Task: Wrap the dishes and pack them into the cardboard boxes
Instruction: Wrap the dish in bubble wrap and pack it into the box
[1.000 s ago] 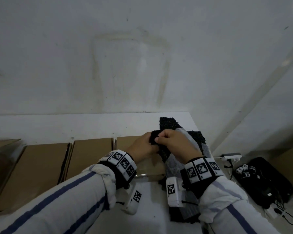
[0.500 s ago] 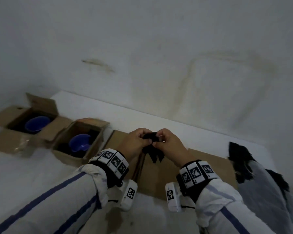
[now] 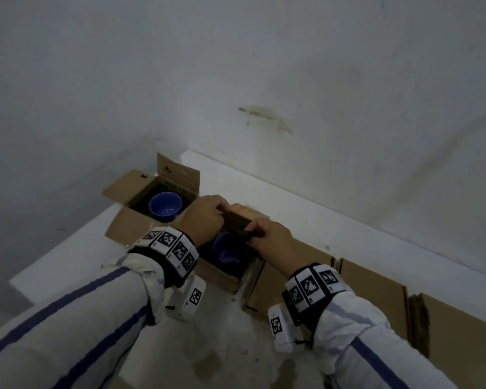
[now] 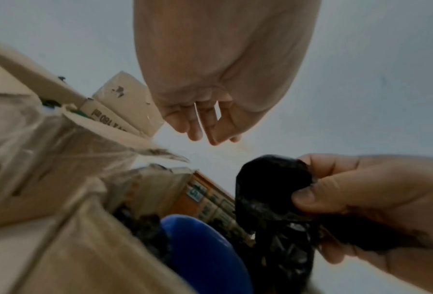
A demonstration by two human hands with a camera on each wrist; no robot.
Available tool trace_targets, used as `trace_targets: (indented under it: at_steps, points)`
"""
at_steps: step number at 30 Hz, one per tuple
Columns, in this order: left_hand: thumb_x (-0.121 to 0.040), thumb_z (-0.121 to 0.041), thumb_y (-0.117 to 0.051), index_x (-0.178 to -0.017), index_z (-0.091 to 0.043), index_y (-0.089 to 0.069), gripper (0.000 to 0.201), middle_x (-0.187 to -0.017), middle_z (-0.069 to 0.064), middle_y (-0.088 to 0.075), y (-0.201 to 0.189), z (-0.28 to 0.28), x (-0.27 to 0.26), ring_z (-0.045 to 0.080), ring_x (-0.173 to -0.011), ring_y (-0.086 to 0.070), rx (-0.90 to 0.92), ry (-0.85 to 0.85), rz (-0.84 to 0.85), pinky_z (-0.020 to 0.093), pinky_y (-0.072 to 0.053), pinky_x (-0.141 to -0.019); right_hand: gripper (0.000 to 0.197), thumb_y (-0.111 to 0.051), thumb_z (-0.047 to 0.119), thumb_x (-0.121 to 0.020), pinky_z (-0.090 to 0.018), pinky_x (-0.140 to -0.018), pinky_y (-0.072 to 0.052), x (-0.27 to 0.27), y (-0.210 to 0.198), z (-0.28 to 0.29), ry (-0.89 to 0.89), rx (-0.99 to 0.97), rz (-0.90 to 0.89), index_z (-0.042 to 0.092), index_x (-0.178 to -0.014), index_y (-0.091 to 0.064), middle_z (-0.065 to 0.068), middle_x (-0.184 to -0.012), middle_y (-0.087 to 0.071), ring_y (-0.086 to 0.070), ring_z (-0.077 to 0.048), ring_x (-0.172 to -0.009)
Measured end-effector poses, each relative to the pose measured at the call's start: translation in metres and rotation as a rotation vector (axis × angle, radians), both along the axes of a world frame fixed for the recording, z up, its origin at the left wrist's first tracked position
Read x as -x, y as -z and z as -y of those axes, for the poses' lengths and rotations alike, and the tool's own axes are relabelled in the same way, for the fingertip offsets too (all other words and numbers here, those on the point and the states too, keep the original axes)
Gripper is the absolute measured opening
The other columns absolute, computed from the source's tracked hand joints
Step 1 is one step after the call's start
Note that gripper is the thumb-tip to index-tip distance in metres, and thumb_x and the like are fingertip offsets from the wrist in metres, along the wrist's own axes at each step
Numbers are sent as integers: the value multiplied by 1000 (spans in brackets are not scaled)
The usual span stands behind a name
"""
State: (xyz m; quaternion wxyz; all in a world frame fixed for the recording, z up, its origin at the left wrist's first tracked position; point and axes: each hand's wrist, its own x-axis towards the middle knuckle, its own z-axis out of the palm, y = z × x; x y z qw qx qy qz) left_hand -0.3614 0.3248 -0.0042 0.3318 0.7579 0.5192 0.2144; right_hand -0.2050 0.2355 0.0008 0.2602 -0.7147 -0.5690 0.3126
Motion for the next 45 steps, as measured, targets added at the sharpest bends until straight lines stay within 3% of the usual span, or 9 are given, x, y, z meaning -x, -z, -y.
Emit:
trace_targets:
  at_steps: [5,9,12,17,26,32,37,42,45]
  points:
    - [-82,-19,-54,-91,-30,-72,23,-96,1,-68,16,-27,11,22,-85,-64,-167,135,-357,38,-57,-73,48,-53,9,-86,-32,-92,-52,30,10,-17,-44,107,23,24,-131,-52,-4,-134,-51,-54,-22,-116]
    - [-81,-11,-51,-84,-21,-73,24,-90,5,-67,19,-34,14,21,-81,-63,-131,226,-351,38,-56,-74,49,-50,8,-89,-30,-102,-43,42,18,-31,4,100,84,18,-137,-48,-8,-141,-43,-47,-26,-124]
    - [-87,-4,-47,-96,-10,-69,25,-103,9,-63,17,-37,12,24,-94,-59,-102,260,-352,31,-48,-84,46,-47,3,-88,-28,-98,-42,50,24,-43,-34,72,109,13,-133,-52,-13,-134,-51,-51,-28,-119]
    - [-88,-5,-52,-112,-12,-63,28,-119,12,-51,22,-45,15,24,-103,-58,-28,245,-300,31,-47,-95,42,-46,2,-90,-32,-95,-43,52,30,-58,-199,157,317,9,-131,-55,-15,-131,-53,-53,-31,-117]
    - [-89,-9,-55,-109,-5,-66,23,-114,14,-61,20,-54,18,27,-94,-64,33,294,-256,40,-53,-86,30,-55,27,-89,-39,-88,-50,48,29,-82,-348,180,580,17,-115,-67,-11,-115,-63,-57,-30,-103]
    - [-89,-11,-57,-109,-5,-66,23,-113,14,-63,24,-55,18,27,-93,-65,37,272,-225,41,-54,-86,33,-53,25,-91,-38,-84,-51,46,22,-83,-463,254,624,19,-122,-61,-10,-120,-56,-55,-30,-105]
    - [-88,-10,-57,-108,-5,-66,23,-112,15,-62,26,-55,16,28,-94,-63,4,275,-243,41,-53,-86,48,-49,13,-89,-42,-96,-47,37,10,-82,-551,390,611,33,-134,-49,-4,-130,-56,-54,-26,-114]
    - [-91,-13,-54,-107,-6,-64,20,-113,14,-60,24,-51,13,26,-97,-61,-36,242,-294,34,-51,-86,64,-53,31,-86,-61,-101,-33,47,17,-74,-565,556,814,44,-142,-25,-1,-147,-27,-31,-42,-127]
    - [-90,-10,-54,-107,-7,-64,20,-113,14,-59,21,-46,10,25,-99,-59,-58,232,-337,33,-50,-87,68,-53,31,-87,-59,-102,-33,46,18,-68,-572,561,799,43,-144,-19,2,-150,-22,-30,-41,-127]
